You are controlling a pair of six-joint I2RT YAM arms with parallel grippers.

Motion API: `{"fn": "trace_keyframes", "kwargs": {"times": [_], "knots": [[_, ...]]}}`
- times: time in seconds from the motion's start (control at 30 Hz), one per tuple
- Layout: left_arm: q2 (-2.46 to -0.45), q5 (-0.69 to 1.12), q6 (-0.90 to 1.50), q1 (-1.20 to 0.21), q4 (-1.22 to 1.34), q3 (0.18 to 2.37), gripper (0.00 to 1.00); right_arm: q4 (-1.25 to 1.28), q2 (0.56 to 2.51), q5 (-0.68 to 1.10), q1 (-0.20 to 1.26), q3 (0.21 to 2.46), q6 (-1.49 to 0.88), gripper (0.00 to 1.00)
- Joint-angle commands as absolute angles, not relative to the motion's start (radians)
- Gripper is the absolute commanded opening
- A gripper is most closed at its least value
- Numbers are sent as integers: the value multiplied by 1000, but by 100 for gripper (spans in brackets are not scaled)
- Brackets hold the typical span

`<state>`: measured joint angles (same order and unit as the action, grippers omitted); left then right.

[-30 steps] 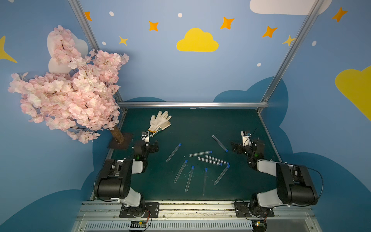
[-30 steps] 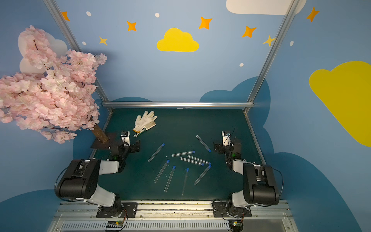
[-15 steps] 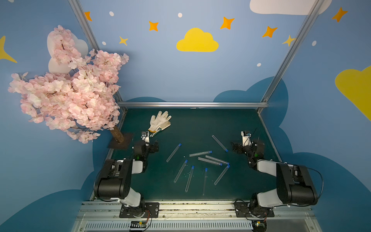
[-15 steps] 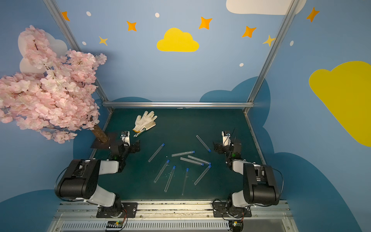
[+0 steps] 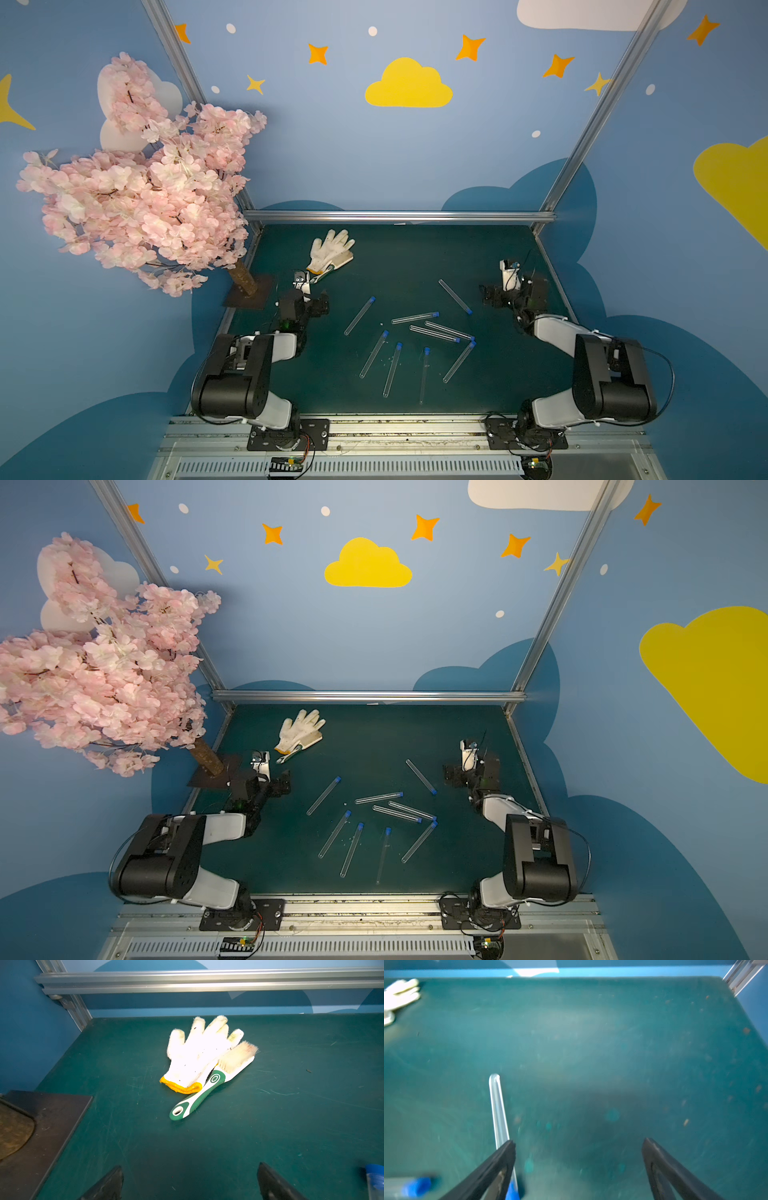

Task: Remove stoppers from test tubes
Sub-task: Pick up the test tube at the center of the board.

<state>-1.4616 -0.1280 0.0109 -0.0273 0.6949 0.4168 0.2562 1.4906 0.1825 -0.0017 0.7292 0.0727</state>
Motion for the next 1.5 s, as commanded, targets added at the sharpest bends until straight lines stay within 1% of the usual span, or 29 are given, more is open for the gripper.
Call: {"fn": "trace_keyframes", "kwargs": {"times": [0.0, 0.07, 0.17, 0.23, 0.3, 0.4, 0.5, 0.57, 0.63, 0.73, 0.83, 1.07, 1.2, 1.47], "knots": [[-1342, -203, 4, -66, 555, 467, 100, -129, 1524, 154, 13, 907, 62, 95], [-1266, -195, 19, -86, 451, 489, 100, -214, 1514, 162, 30, 954, 72, 95], [-1170, -130, 96, -90, 268, 536, 100, -258, 1454, 149, 48, 964, 18, 95], [-1112, -47, 131, -99, 131, 583, 100, -262, 1418, 182, 54, 963, -30, 95], [-1082, -2, 165, -107, -26, 650, 100, -226, 1393, 240, 63, 949, -71, 95], [-1078, 88, 216, -109, -262, 768, 100, -247, 1377, 289, 87, 976, -132, 95], [-1113, 196, 206, -123, -421, 857, 100, -368, 1409, 361, 104, 1077, -181, 95], [-1144, 207, 200, -149, -499, 905, 100, -466, 1447, 408, 118, 1151, -206, 95], [-1185, 174, 188, -187, -575, 953, 100, -611, 1496, 419, 133, 1241, -254, 95], [-1255, 135, 155, -244, -654, 1019, 100, -767, 1556, 469, 152, 1345, -264, 95], [-1348, 126, 130, -289, -707, 1074, 100, -831, 1582, 509, 175, 1394, -248, 95], [-1552, 102, 98, -365, -754, 1162, 100, -867, 1592, 570, 240, 1436, -198, 95], [-1667, 66, 73, -391, -796, 1231, 100, -900, 1602, 561, 282, 1448, -160, 95], [-1825, -10, 33, -424, -772, 1300, 100, -880, 1599, 555, 331, 1451, -153, 95]]}}
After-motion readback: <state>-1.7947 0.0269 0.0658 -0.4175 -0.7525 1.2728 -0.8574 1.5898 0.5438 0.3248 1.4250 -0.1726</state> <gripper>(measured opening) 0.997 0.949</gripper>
